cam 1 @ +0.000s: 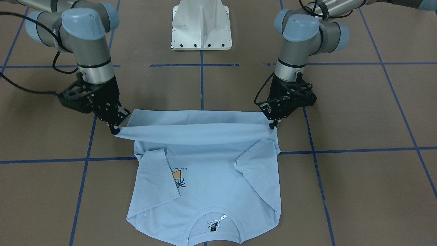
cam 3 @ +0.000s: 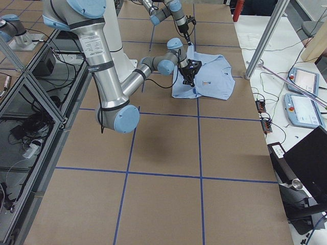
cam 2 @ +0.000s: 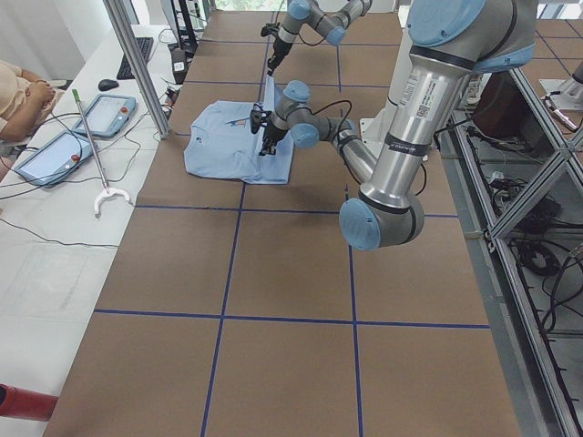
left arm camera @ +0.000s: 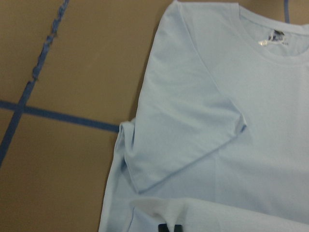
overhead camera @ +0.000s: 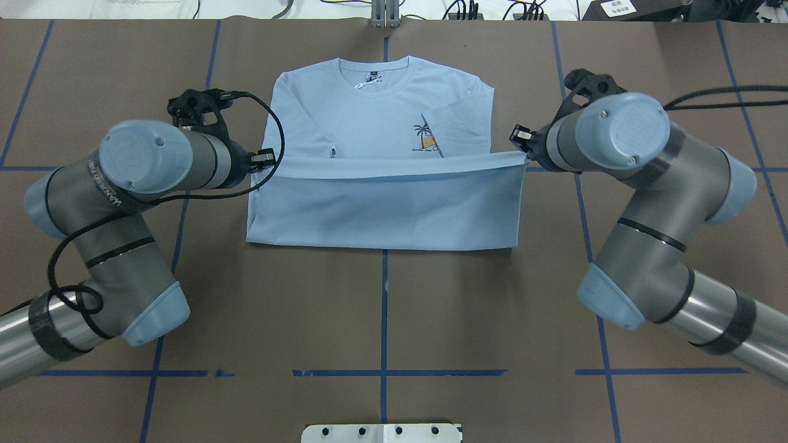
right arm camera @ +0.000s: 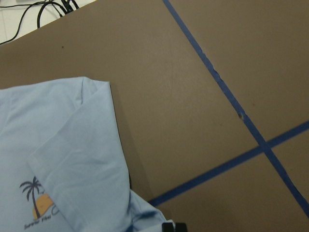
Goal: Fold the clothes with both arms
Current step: 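Lift the hem with both grippers and fold it toward the collar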
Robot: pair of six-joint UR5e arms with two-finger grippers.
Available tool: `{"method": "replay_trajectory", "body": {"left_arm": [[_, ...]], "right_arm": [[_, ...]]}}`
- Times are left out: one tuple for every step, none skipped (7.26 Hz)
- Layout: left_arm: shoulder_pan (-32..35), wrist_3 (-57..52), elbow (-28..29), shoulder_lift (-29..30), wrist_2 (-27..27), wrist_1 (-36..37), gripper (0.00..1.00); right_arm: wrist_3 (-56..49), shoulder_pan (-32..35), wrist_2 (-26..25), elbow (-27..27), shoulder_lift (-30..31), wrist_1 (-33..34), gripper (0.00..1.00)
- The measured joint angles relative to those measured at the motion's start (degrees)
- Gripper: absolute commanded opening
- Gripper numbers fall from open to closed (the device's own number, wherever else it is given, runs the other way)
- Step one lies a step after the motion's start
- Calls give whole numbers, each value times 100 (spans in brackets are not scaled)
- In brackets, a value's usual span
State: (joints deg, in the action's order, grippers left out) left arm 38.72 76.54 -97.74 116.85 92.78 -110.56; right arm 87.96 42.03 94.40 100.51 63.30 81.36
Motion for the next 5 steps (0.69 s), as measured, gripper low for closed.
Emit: {"method": "replay_trajectory", "body": {"left_arm": [[198,-74,505,216,-8,-319,0],[345,-116,968,460,-17,-564,0],[460,-154,1294,665,-26,-682,0],[522,-177,1577,841,-44,-781,0],[543,-187,1880,985,-65,-971,0]], "right_arm": [[-93,215,124,-683,-445,-28,0],[-158,356,181,-1327,-842,-124,0],[-183,446,206,-1901,-1141,-352,0],[-192,498,212,-2257,-1288,-571,0],[-197,521,212,-2492,-1389,-682,0]]}}
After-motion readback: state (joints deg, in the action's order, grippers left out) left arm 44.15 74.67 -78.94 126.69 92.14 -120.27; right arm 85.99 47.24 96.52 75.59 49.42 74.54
